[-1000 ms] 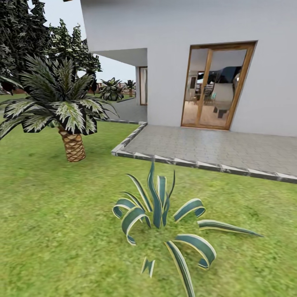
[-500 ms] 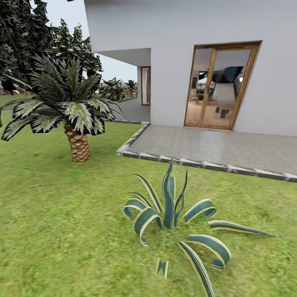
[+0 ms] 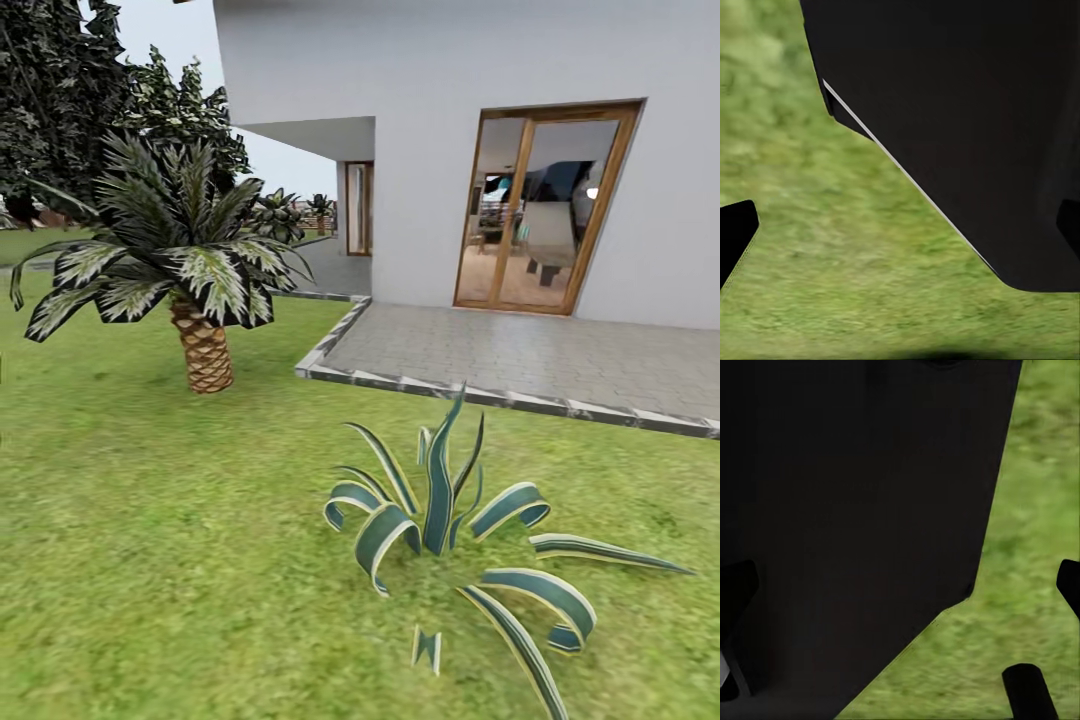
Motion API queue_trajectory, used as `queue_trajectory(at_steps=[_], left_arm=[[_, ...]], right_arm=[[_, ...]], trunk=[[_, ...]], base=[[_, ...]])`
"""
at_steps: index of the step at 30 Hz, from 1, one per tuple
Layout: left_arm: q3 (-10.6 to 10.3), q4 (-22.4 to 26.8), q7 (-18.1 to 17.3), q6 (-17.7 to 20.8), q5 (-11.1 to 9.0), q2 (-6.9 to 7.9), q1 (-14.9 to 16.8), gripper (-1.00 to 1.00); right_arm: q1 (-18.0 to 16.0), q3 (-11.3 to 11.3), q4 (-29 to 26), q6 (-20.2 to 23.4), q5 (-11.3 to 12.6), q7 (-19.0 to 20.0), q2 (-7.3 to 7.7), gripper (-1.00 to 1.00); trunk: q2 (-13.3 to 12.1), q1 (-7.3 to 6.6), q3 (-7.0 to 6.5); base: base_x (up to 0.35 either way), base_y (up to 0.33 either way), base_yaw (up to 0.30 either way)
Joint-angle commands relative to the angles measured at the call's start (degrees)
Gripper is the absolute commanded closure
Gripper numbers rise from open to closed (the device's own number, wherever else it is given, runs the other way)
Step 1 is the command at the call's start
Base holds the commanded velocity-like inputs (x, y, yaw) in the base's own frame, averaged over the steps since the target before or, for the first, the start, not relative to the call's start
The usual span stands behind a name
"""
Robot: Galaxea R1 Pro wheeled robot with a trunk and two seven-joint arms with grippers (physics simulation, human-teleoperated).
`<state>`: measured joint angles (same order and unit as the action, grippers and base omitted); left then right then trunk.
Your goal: Take the three Easter eggs out of the wicker basket on the lawn in the garden, then place them on the lawn next to a single tree (choose any tree) so that all three eggs are next to the same tree and none are left in the basket.
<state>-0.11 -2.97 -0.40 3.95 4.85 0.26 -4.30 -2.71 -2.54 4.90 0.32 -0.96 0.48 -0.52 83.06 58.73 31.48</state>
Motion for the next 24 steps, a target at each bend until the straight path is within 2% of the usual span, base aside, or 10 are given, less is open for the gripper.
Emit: queue_trajectory(at_steps=[1,10,17,24], left_arm=[[0.0,0.1,0.0,0.2,0.5,0.0,0.0,-1.0],[0.0,0.1,0.0,0.2,0.5,0.0,0.0,-1.0],[0.0,0.1,0.0,0.1,0.5,0.0,0.0,-1.0],[0.0,0.2,0.0,0.0,0.5,0.0,0.0,-1.0]], right_arm=[[-0.1,-0.3,0.1,0.0,-0.1,0.0,-0.01,-1.0],[-0.1,-0.3,0.1,0.0,-0.1,0.0,-0.01,-1.0],[0.0,-0.3,0.1,0.0,-0.1,-0.3,-0.01,-1.0],[-0.1,-0.3,0.1,0.0,-0.1,-0.4,-0.01,-1.0]], trunk=[[0.0,0.0,0.04],[0.0,0.0,0.04],[0.0,0.0,0.04],[0.0,0.0,0.04]], base=[[0.0,0.321,0.0],[0.0,0.303,0.033],[0.0,0.269,0.241],[0.0,0.037,0.268]])
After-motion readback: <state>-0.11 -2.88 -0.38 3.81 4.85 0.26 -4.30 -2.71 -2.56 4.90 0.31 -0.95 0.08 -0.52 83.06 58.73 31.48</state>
